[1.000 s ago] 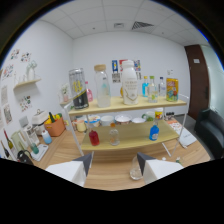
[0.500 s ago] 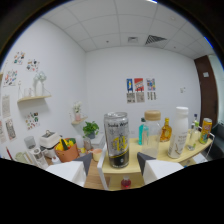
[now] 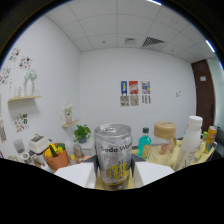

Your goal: Make me a cup of Mojito.

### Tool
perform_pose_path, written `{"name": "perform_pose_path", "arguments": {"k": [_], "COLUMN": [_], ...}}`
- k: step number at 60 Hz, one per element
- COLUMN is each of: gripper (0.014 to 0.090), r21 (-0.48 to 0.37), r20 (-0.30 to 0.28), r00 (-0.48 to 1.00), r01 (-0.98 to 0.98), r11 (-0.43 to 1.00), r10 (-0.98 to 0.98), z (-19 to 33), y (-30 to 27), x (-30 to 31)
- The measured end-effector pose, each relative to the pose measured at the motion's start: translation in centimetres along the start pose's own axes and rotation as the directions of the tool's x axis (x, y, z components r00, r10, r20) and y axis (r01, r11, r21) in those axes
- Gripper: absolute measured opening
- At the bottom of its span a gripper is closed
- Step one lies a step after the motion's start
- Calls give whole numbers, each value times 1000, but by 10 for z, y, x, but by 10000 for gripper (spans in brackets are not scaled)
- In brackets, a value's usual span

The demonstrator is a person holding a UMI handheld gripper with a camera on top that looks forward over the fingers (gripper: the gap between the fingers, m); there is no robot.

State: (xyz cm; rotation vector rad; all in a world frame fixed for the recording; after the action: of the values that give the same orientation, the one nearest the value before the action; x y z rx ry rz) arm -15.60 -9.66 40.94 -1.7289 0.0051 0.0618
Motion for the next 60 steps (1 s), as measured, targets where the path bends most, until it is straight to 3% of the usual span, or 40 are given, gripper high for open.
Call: {"name": "perform_pose_path", "arguments": {"k": [18, 34, 47, 60], "gripper": [507, 509, 508, 507], "r21": [-24, 20, -45, -131], "r20": [-2, 14, -27, -49], "r00": [1000, 1000, 999, 998], "r01": [-6, -15, -19, -57], "r11": [1000, 1000, 999, 990], "r10": [6, 15, 18, 51], "z": [-12, -80, -121, -128], "y": [-1, 0, 74, 164], "x": [-1, 13, 57, 91]}}
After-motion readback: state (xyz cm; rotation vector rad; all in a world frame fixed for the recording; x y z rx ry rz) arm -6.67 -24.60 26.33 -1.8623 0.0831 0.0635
